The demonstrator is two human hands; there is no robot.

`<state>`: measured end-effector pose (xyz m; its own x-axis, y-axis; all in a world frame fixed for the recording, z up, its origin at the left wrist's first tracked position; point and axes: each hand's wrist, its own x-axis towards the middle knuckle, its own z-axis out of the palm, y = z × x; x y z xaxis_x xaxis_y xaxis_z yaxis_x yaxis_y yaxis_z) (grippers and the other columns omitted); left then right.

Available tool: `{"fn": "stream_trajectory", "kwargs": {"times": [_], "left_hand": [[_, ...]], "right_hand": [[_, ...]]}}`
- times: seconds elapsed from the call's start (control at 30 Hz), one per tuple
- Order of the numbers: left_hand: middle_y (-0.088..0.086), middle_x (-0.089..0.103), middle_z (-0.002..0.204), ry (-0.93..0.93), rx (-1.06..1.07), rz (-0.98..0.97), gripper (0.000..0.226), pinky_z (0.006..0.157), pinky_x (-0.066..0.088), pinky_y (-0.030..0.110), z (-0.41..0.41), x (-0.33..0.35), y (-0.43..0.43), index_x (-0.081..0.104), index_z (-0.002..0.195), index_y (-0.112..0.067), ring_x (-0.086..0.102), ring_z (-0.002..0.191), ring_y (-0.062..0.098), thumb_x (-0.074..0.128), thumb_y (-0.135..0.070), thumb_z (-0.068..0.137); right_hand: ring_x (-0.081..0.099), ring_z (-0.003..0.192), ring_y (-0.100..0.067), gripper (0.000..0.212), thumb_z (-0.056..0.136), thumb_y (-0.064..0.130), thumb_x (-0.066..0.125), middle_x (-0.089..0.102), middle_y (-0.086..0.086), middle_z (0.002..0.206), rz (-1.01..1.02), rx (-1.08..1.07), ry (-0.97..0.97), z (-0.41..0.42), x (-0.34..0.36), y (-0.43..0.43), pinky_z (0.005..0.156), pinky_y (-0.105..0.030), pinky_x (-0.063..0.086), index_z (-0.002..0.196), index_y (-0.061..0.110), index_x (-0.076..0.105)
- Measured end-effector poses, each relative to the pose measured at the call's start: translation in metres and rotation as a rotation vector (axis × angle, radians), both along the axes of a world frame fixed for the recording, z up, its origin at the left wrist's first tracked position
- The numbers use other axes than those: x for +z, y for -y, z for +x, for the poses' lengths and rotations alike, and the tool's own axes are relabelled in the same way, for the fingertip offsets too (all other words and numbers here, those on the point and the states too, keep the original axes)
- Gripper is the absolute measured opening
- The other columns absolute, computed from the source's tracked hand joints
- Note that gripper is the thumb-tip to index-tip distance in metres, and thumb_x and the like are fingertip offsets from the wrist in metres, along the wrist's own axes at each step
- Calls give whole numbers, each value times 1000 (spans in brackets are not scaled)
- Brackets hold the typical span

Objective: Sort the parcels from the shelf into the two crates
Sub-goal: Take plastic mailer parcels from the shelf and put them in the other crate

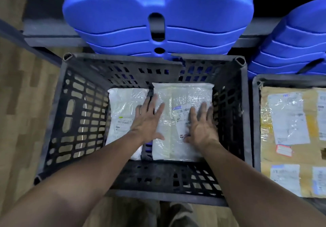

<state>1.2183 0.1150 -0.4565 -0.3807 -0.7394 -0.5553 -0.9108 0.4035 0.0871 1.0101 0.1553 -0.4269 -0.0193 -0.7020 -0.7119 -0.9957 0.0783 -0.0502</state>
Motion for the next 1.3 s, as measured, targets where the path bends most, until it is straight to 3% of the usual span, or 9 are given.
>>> {"fn": "stream_trajectory", "kwargs": {"times": [0.1, 0.2, 0.4, 0.57, 0.67, 0.83, 1.03, 1.17, 1.3], "left_hand": [[12, -51, 156, -18, -185, 39, 151, 123, -16, 57, -2, -15, 11, -25, 161, -23, -41, 149, 33, 77, -80, 64], [11, -56, 151, 25, -200, 250, 158, 124, -17, 55, -12, -29, 17, -35, 155, -23, -46, 144, 32, 74, -87, 60], [19, -54, 150, 119, -170, 198, 159, 123, -19, 57, -26, -33, 8, -38, 152, -14, -44, 144, 38, 75, -83, 64], [9, -50, 156, -37, -196, 276, 140, 127, -12, 41, -27, -29, -15, -29, 156, -13, -38, 149, 32, 80, -58, 81], [7, -54, 153, -43, -174, 296, 140, 125, -15, 38, -23, -31, -25, -32, 155, -15, -44, 145, 29, 81, -52, 82], [6, -53, 154, -45, -160, 322, 138, 121, -18, 35, -27, -28, -21, -32, 154, -15, -45, 143, 28, 82, -49, 83], [6, -41, 161, -79, -59, 231, 117, 131, -2, 42, -24, -27, -18, -15, 162, -14, -30, 154, 26, 73, -47, 93], [2, -41, 162, -69, -33, 291, 119, 130, -5, 44, -20, -33, -15, -18, 162, -15, -27, 155, 24, 71, -53, 92], [1, -32, 167, -16, 10, 292, 108, 129, -8, 45, -28, -22, -11, -12, 164, -16, -21, 157, 21, 67, -48, 97]], "right_hand": [[-30, 148, -49, 133, 92, 39, 75, -49, -25, 152, -1, 151, -57, 4, -23, 4, 128, -60, 4, 145, 14, -44], [-27, 150, -48, 147, 80, 51, 83, -51, -19, 152, 120, 196, -46, 7, -39, 10, 129, -56, 8, 149, 22, -44], [-24, 152, -46, 147, 78, 44, 86, -55, -14, 150, 136, 160, -1, 7, -51, 10, 129, -51, 15, 150, 25, -41], [-19, 155, -45, 146, 81, 54, 82, -54, -17, 151, 164, 134, 30, 17, -48, -14, 128, -46, 22, 143, 16, -45], [-18, 155, -46, 140, 88, 48, 78, -55, -21, 147, 173, 136, 7, 23, -50, -26, 125, -44, 28, 142, 11, -46], [-16, 155, -46, 140, 87, 57, 73, -55, -22, 147, 195, 152, -24, 25, -50, -21, 114, -44, 44, 141, 10, -47], [-15, 157, -41, 113, 99, 45, 65, -46, -10, 159, 75, 167, 94, 18, -37, -15, 126, -45, 29, 160, 10, -23], [-14, 157, -40, 113, 98, 41, 67, -37, -10, 165, 98, 192, 81, 27, -44, -13, 126, -39, 28, 160, 8, -22], [-10, 158, -42, 105, 101, 45, 61, -30, -11, 168, 141, 217, 50, 29, -39, -5, 127, -45, 24, 162, 7, -16]]}}
